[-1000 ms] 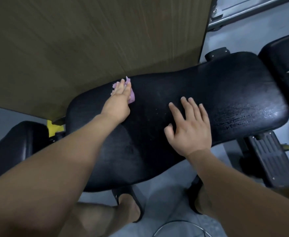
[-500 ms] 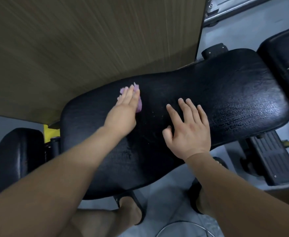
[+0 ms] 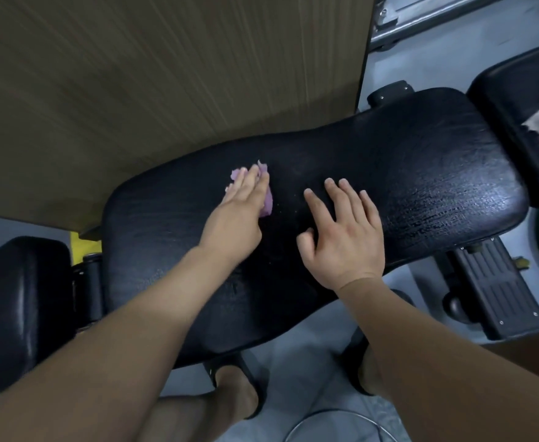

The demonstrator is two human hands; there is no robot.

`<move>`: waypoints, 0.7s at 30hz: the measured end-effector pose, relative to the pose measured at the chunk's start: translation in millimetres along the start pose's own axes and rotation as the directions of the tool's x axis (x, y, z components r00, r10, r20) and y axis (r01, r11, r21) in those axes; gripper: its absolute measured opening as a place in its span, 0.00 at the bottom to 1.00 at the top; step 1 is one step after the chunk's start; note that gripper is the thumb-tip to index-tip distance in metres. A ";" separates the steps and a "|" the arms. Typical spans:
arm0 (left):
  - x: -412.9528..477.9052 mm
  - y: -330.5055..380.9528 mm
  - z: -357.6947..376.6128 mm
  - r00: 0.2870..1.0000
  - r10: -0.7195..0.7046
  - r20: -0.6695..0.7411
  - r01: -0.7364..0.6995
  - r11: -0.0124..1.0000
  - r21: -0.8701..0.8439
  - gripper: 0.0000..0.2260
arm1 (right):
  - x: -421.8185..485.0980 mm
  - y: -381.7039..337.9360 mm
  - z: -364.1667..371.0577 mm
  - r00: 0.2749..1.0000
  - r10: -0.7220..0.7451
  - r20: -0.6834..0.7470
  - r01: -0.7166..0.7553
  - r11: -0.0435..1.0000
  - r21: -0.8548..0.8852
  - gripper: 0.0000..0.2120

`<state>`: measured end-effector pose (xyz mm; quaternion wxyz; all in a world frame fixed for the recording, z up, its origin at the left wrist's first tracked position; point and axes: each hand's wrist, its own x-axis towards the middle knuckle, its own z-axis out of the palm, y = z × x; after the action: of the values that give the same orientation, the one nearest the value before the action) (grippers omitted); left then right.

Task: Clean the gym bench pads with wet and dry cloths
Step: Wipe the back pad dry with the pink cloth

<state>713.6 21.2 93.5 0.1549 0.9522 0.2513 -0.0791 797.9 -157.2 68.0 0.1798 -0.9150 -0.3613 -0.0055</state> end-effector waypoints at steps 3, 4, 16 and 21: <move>55.4 1.9 -18.0 0.995 -0.095 0.022 0.095 0.995 0.007 0.42 | 0.5 0.1 -0.1 1.000 0.005 0.009 -0.005 1.000 -0.008 0.30; 70.2 5.9 -23.4 0.991 -0.130 0.034 0.129 0.992 0.009 0.42 | 0.7 0.2 -0.1 1.000 0.003 0.016 -0.003 1.000 -0.007 0.31; 40.0 -18.4 -12.5 0.999 -0.051 0.002 0.051 0.997 0.051 0.43 | 0.5 -0.2 1.9 1.000 0.015 -0.002 -0.015 1.000 -0.005 0.30; 96.3 -17.5 -36.7 0.975 -0.212 0.061 0.209 0.977 0.052 0.35 | 1.0 1.2 2.1 1.000 0.011 -0.016 -0.011 1.000 0.013 0.30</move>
<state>790.4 91.6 101.5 0.1323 0.9204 0.3435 -0.1320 799.2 -156.6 65.8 0.1883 -0.9158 -0.3547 -0.0095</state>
